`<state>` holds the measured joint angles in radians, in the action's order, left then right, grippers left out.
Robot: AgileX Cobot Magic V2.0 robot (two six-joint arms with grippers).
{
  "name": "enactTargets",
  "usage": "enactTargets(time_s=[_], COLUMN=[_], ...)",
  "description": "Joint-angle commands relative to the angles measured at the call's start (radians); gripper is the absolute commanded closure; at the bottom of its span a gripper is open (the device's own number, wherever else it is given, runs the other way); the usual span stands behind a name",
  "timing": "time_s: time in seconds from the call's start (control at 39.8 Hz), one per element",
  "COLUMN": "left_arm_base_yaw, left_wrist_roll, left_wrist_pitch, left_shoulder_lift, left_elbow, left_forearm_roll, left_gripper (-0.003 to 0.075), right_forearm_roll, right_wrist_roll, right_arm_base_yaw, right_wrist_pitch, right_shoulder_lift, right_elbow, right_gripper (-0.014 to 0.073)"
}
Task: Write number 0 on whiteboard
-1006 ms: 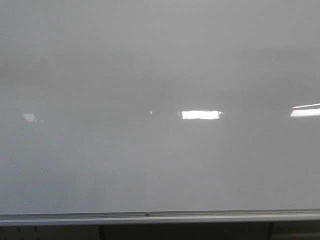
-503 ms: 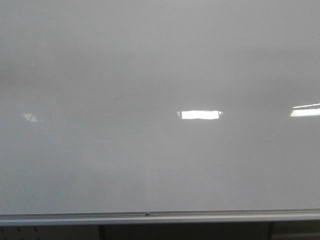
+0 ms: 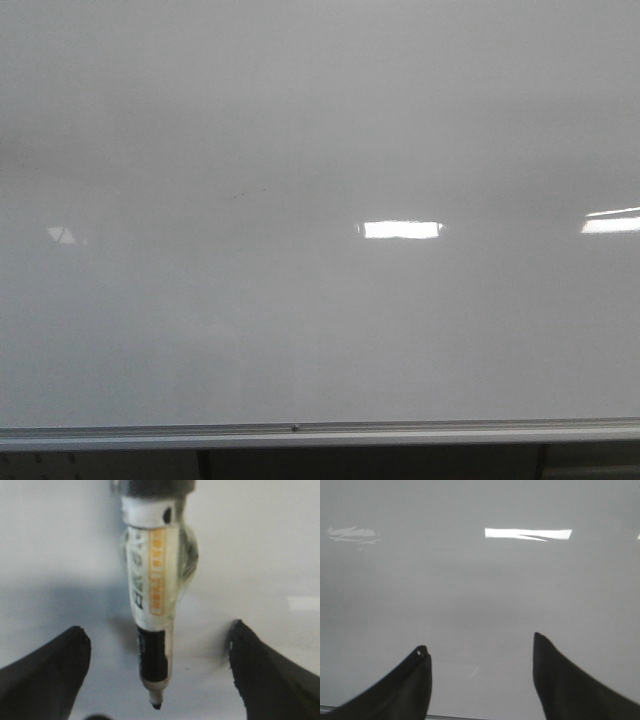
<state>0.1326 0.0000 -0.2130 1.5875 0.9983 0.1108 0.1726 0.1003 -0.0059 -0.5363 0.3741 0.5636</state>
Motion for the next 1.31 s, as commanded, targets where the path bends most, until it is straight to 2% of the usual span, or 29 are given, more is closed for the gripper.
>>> enactTargets(time_s=[0.0, 0.2, 0.3, 0.48, 0.65, 0.75, 0.93, 1.08, 1.16, 1.28], left_arm_base_yaw=[0.0, 0.0, 0.0, -0.007, -0.097, -0.176, -0.321, -0.468, -0.55, -0.649], left_wrist_roll=[0.0, 0.0, 0.0, 0.0, 0.007, 0.139, 0.477, 0.727, 0.81, 0.838], left_wrist_pitch=[0.084, 0.084, 0.084, 0.033, -0.183, -0.309, -0.577, -0.763, -0.83, -0.869], left_shoulder_lift=[-0.026, -0.026, -0.026, -0.053, -0.141, -0.18, -0.196, -0.196, -0.196, -0.196], left_elbow=[0.032, 0.032, 0.032, 0.032, 0.032, 0.032, 0.032, 0.032, 0.032, 0.032], left_forearm_roll=[-0.007, -0.007, -0.008, -0.021, -0.041, -0.161, -0.578, -0.838, -0.925, -0.965], left_gripper=[0.0276, 0.0598, 0.0731, 0.0739, 0.0739, 0.0739, 0.0739, 0.0739, 0.0739, 0.0739], right_forearm_roll=[0.005, 0.005, 0.005, 0.005, 0.005, 0.005, 0.007, 0.032, 0.048, 0.095], right_wrist_roll=[0.001, 0.001, 0.001, 0.001, 0.001, 0.001, 0.001, 0.001, 0.002, 0.013], right_arm_base_yaw=[0.0, 0.0, 0.0, 0.0, 0.0, 0.0, 0.009, 0.031, 0.048, 0.077], right_wrist_pitch=[0.07, 0.069, 0.069, 0.067, 0.056, 0.033, 0.01, -0.026, -0.061, -0.11], right_shoulder_lift=[0.016, 0.016, 0.016, 0.016, 0.016, 0.021, 0.057, 0.101, 0.134, 0.173], right_elbow=[0.033, 0.033, 0.033, 0.033, 0.033, 0.034, 0.037, 0.038, 0.038, 0.047], right_gripper=[0.0125, 0.0125, 0.0125, 0.0125, 0.0125, 0.0125, 0.0125, 0.0125, 0.0125, 0.0125])
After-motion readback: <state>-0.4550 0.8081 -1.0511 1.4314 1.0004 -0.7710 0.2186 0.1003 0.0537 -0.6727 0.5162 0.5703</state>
